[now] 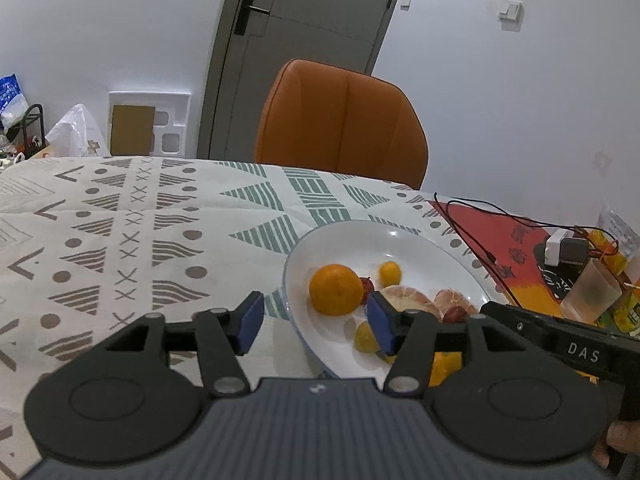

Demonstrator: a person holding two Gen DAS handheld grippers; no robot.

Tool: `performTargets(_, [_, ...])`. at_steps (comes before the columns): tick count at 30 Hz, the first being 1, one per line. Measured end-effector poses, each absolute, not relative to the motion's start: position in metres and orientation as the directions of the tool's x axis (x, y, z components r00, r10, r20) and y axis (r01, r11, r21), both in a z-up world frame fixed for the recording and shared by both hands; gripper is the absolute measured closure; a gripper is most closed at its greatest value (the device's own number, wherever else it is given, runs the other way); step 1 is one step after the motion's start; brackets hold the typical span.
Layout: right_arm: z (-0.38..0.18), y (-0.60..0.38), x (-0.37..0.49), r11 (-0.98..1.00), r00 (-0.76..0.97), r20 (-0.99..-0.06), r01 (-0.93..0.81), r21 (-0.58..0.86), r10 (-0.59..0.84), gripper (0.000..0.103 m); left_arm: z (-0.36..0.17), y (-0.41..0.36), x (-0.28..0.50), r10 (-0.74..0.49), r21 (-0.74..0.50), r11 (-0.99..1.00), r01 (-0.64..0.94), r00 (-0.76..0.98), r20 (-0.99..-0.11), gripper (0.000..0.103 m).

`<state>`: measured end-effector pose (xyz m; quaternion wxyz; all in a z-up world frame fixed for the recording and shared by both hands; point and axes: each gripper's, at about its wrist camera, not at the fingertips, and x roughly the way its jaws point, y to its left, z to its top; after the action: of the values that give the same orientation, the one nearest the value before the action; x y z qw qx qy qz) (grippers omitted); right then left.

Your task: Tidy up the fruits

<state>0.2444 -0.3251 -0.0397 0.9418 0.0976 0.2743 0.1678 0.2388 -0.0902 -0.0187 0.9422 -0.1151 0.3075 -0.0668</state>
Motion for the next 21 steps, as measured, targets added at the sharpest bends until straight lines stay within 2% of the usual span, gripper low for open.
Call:
performTargets(5, [-0.036, -0.321, 0.239, 0.922, 0.794, -0.478, -0.271, 0.275, 0.376, 0.062, -0.015, -0.085, 0.231, -0.192, -0.259, 0.965, 0.051, 0.808, -0.557, 0.039])
performTargets(8, [-0.034, -0.319, 0.235, 0.921, 0.795, -0.473, -0.276, 0.276, 0.38, 0.057, -0.013, -0.081, 0.225, -0.184, -0.256, 0.966, 0.044, 0.813, -0.553, 0.031])
performTargets(10, [-0.032, -0.317, 0.232, 0.92, 0.795, -0.471, -0.279, 0.275, 0.382, 0.052, -0.011, -0.079, 0.221, -0.176, -0.254, 0.967, 0.038, 0.817, -0.55, 0.024])
performTargets(13, [-0.029, -0.313, 0.225, 0.92, 0.798, -0.465, -0.284, 0.27, 0.383, 0.042, -0.008, -0.075, 0.213, -0.165, -0.25, 0.968, 0.029, 0.825, -0.541, 0.019])
performTargets(21, [-0.024, -0.307, 0.208, 0.92, 0.809, -0.448, -0.286, 0.267, 0.381, 0.025, -0.006, -0.068, 0.192, -0.139, -0.226, 0.974, 0.018, 0.833, -0.535, 0.01])
